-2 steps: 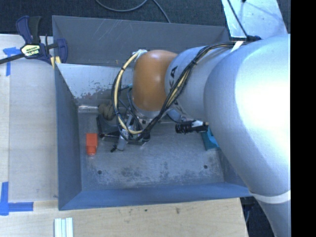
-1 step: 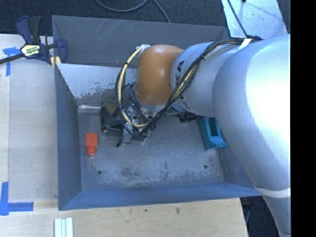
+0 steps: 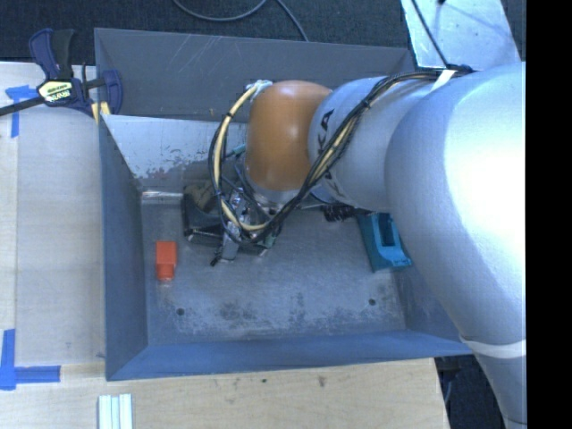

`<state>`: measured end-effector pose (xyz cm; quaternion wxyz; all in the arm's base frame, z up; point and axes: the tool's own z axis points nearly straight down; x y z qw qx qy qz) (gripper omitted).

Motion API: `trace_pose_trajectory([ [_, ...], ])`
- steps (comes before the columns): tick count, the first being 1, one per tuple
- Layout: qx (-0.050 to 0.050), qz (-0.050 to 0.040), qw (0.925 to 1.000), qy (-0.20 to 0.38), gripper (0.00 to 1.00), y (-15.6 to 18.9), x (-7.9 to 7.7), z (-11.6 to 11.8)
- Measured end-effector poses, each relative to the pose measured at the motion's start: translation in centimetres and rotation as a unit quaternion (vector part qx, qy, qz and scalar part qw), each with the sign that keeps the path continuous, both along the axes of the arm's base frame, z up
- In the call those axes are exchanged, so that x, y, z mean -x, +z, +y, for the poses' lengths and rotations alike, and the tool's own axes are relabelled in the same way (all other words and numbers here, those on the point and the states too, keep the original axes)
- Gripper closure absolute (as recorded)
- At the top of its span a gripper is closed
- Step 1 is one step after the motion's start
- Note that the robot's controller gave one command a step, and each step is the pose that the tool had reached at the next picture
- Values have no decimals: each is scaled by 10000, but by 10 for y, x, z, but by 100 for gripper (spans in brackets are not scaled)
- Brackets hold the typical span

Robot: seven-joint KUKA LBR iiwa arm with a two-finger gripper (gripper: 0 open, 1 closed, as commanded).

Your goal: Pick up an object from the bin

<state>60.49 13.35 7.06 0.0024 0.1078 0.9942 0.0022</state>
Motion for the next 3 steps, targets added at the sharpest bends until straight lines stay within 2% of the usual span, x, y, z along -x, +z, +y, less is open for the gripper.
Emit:
trace_pose_trajectory([
  [3, 11, 6, 10000, -3, 100, 9, 1, -1],
])
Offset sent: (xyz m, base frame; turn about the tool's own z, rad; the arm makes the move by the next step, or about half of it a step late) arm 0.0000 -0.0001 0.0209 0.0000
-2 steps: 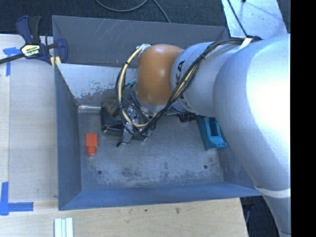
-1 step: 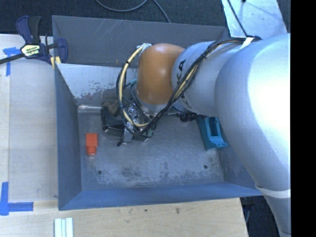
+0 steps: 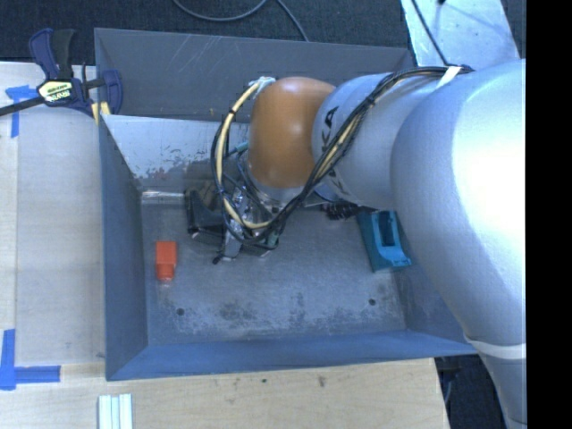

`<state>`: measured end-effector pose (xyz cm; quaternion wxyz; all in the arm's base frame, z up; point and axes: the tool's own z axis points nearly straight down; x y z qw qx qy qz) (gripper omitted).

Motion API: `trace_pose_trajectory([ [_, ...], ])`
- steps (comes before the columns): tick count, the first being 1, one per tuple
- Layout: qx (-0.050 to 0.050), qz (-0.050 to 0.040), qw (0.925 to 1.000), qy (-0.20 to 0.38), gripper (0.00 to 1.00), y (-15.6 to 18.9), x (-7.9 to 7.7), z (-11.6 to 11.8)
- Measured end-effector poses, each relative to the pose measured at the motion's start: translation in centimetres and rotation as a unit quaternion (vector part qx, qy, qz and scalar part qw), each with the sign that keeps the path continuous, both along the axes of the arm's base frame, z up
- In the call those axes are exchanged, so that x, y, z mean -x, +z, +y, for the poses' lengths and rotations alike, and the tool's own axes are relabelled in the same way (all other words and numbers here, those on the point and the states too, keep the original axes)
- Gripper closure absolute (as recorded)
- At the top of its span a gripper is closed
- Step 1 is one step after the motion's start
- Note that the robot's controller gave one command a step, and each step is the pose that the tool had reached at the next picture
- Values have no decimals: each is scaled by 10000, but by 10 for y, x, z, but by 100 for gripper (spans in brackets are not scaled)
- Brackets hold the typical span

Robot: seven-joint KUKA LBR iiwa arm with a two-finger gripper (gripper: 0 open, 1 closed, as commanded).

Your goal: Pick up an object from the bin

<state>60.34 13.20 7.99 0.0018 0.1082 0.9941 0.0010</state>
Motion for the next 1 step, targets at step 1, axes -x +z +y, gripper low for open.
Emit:
trace_pose_trajectory([
  [1, 0, -2, 10000, -2, 100, 3, 0, 0],
])
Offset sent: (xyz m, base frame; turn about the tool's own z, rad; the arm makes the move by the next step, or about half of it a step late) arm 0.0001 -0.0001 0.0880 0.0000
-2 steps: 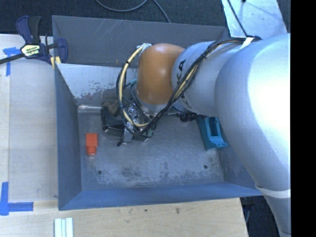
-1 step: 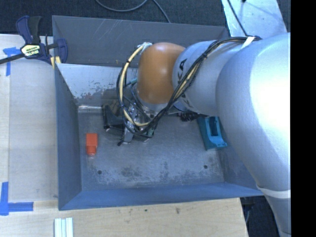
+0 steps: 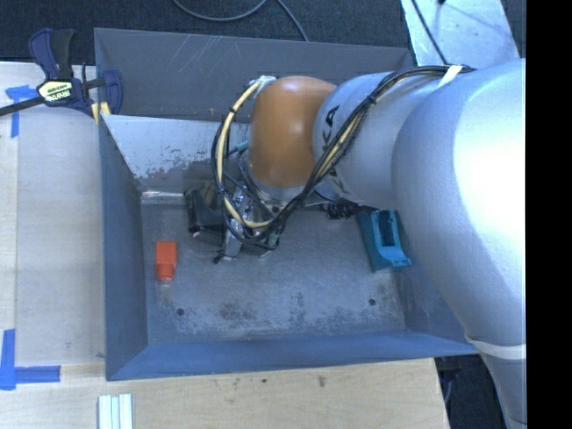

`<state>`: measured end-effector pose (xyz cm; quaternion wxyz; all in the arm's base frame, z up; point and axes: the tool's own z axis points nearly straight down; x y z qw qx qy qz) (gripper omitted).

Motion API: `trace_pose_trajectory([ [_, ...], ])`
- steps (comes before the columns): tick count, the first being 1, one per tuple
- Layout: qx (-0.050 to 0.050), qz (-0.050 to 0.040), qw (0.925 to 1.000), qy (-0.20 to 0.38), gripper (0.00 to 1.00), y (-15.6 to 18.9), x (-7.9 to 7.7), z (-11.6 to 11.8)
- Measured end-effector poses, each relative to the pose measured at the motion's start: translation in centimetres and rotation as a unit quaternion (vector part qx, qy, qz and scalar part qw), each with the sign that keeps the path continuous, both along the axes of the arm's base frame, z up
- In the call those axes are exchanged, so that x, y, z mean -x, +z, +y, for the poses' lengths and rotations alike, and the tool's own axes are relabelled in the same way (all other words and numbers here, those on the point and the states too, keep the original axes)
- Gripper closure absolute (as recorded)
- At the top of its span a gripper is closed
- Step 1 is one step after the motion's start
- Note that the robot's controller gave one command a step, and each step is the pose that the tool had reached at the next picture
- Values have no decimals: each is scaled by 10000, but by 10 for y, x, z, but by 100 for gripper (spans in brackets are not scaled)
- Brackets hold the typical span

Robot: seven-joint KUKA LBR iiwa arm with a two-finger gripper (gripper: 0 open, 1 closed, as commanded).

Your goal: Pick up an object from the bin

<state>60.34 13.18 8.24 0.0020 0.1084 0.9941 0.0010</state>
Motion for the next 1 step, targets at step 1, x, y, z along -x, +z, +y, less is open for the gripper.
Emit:
trace_pose_trajectory([
  [1, 6, 29, 10000, -1, 100, 5, 2, -1],
])
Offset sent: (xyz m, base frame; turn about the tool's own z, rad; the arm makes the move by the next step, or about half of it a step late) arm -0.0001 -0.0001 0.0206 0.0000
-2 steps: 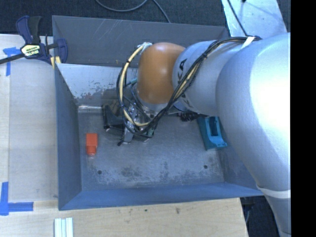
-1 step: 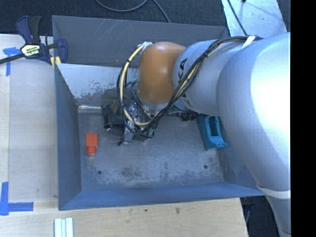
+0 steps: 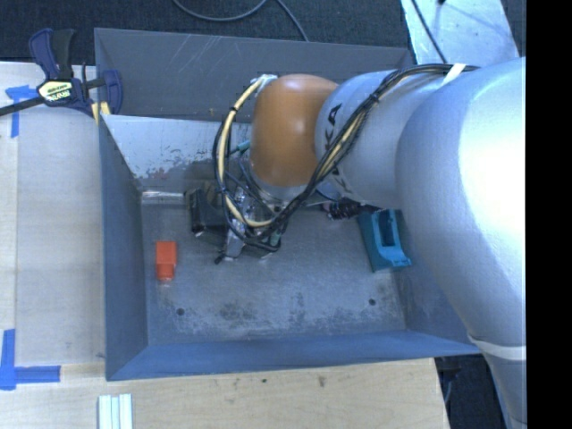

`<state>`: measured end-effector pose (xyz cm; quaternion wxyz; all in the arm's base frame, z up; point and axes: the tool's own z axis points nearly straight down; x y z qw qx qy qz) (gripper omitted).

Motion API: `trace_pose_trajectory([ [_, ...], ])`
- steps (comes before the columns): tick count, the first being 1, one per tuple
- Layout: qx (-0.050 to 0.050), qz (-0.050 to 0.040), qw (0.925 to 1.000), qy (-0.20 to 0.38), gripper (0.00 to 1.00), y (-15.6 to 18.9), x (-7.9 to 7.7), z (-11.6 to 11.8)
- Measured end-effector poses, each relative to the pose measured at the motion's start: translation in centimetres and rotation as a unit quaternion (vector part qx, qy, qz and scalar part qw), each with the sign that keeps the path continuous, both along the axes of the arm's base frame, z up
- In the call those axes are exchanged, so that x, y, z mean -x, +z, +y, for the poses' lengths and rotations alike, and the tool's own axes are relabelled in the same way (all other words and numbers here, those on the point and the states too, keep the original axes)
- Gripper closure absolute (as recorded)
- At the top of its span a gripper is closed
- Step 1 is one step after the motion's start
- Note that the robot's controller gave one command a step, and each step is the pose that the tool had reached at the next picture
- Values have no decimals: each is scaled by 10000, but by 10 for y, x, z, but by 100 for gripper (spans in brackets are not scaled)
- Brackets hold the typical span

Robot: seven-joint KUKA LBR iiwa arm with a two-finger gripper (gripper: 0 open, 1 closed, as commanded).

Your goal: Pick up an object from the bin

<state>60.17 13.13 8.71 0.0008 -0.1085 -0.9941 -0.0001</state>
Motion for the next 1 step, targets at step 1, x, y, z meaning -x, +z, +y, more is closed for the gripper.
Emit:
trace_pose_trajectory([
  [1, 9, 43, 10000, -2, 100, 21, 2, -1],
])
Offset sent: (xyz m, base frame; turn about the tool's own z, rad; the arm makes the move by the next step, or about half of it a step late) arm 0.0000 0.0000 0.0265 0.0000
